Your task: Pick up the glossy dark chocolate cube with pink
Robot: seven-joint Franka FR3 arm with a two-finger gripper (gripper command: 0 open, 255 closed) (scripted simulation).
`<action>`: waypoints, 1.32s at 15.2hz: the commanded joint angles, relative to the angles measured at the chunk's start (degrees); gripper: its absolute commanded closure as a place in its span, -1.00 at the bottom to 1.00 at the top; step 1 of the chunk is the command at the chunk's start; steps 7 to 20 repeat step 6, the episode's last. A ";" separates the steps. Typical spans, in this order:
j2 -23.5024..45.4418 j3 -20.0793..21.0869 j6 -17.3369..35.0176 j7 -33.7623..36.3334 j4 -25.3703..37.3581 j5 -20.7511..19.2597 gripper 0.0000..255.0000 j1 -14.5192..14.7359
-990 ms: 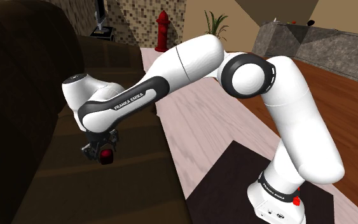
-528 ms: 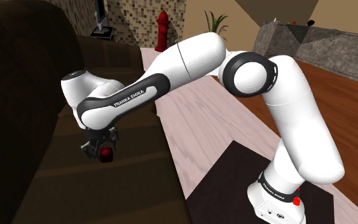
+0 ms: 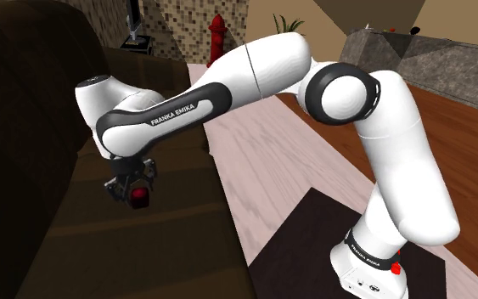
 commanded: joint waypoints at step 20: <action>-1.40 0.31 -3.16 -0.33 1.82 0.49 1.00 0.02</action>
